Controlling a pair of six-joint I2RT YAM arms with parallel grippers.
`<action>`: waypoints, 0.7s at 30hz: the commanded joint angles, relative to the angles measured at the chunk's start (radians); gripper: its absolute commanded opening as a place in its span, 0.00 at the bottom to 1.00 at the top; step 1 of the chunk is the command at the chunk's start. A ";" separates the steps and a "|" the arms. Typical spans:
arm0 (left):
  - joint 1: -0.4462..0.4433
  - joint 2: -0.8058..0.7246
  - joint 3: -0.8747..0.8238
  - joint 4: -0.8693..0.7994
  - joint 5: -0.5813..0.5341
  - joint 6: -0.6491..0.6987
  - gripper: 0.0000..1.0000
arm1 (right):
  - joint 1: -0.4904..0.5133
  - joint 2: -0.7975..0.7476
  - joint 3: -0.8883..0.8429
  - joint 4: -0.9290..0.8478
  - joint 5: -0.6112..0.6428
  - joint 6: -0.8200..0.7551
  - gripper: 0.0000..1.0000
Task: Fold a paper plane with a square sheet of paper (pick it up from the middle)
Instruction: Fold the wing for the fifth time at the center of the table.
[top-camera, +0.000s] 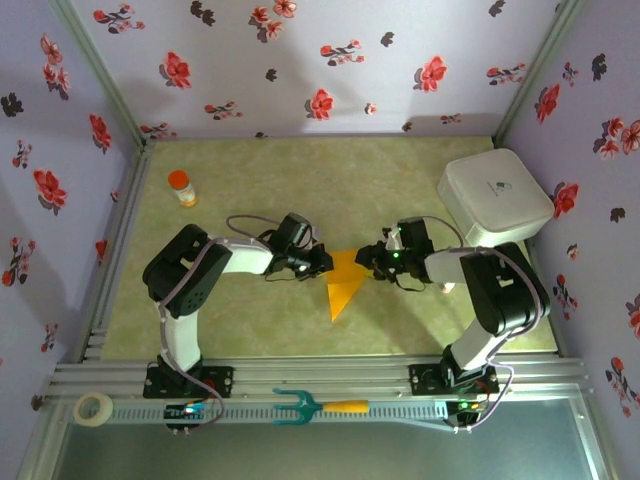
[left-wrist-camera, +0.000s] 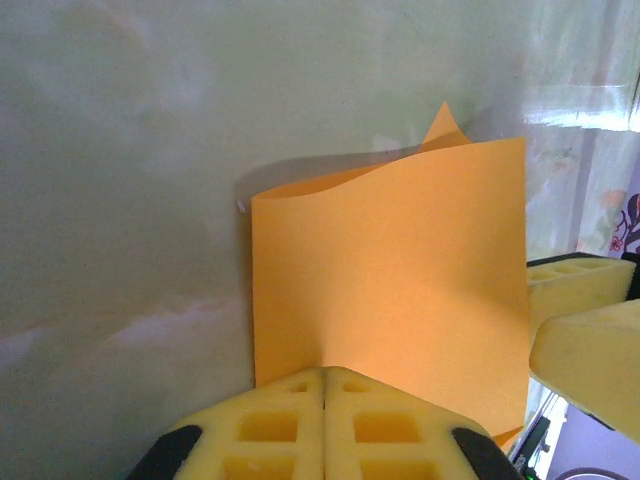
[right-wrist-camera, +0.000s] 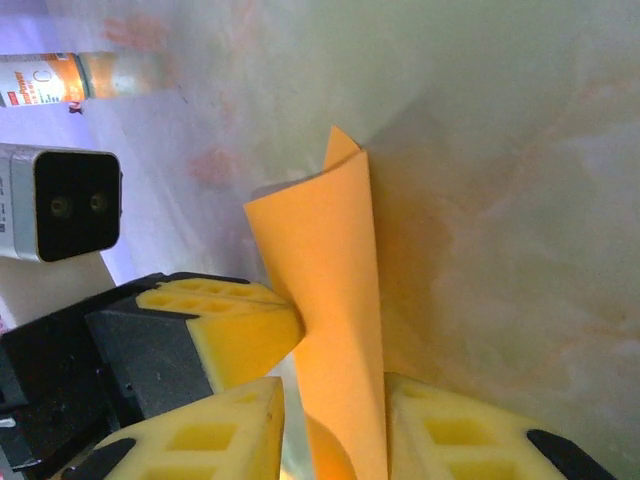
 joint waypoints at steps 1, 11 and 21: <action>0.007 -0.008 -0.015 -0.025 -0.002 -0.011 0.08 | -0.015 0.032 0.032 0.042 -0.058 -0.021 0.29; 0.006 -0.014 -0.016 -0.024 -0.001 -0.009 0.08 | -0.028 0.084 0.069 0.009 -0.092 -0.051 0.17; 0.007 -0.107 0.011 -0.046 -0.013 0.006 0.19 | -0.032 0.047 0.055 -0.021 -0.037 -0.027 0.04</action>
